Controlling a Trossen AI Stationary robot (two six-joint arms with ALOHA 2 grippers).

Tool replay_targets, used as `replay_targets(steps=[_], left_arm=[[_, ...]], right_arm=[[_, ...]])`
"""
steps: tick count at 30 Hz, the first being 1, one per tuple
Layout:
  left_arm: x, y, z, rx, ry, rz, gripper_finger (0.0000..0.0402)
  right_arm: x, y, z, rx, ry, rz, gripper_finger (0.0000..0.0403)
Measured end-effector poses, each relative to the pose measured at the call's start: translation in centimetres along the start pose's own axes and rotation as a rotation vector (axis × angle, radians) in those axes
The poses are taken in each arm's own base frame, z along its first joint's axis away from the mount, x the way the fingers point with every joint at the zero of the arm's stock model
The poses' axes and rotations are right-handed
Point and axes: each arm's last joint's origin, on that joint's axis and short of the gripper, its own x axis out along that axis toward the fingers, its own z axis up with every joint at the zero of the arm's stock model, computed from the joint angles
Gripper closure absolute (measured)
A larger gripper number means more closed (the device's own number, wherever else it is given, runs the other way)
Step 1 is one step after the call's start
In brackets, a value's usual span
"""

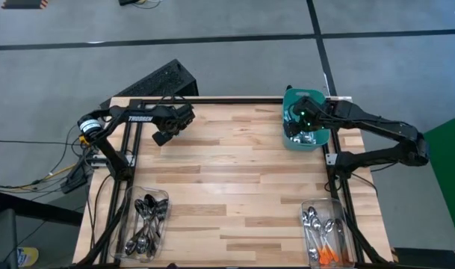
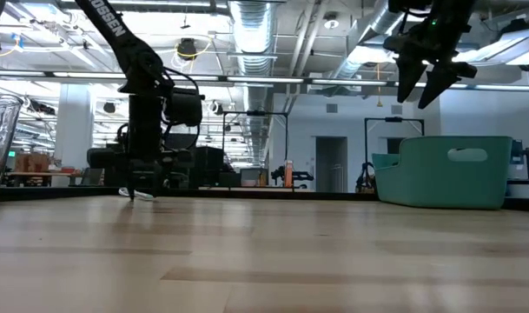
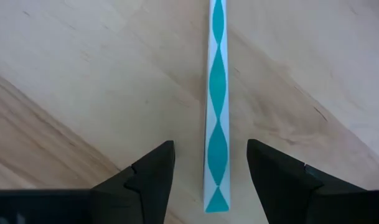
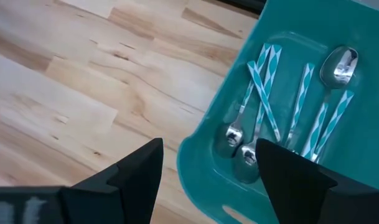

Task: Sort silverware by color (type)
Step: Put the blue spoon in the blue bin

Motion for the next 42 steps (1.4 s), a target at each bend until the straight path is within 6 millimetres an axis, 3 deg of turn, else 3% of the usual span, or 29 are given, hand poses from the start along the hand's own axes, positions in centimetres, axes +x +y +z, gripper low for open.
replay_targets(steps=[7,16,21,25,33,39,42], left_arm=[[0.5,0.7,-0.1,-0.02,0.003,0.024,0.0233],[0.5,0.8,-0.2,0.134,0.019,0.031,0.0376],[0.3,0.7,-0.4,0.231,0.031,0.019,0.0374],[-1.0,0.6,-1.1,0.284,0.053,-0.032,0.0358],[-7.2,-1.3,-2.2,0.389,0.044,-0.465,0.0372],[-12.0,-4.0,-3.0,0.877,-0.085,-1.064,0.036],[-14.3,-4.6,-3.6,1.014,-0.088,-1.371,0.0361]], right_arm=[[-0.1,0.4,-0.3,0.0,0.012,0.022,0.0122],[-0.2,0.7,-0.5,-0.014,0.014,0.034,0.0122],[-0.3,1.1,-0.6,-0.009,0.008,0.064,0.0122],[-0.6,1.9,-0.9,-0.034,-0.004,0.117,0.0122],[-0.6,4.2,0.4,-0.037,-0.055,0.397,0.0122],[-1.6,5.6,2.0,-0.023,-0.196,0.596,0.0122],[-2.2,6.2,2.8,-0.035,-0.294,0.678,0.0122]])
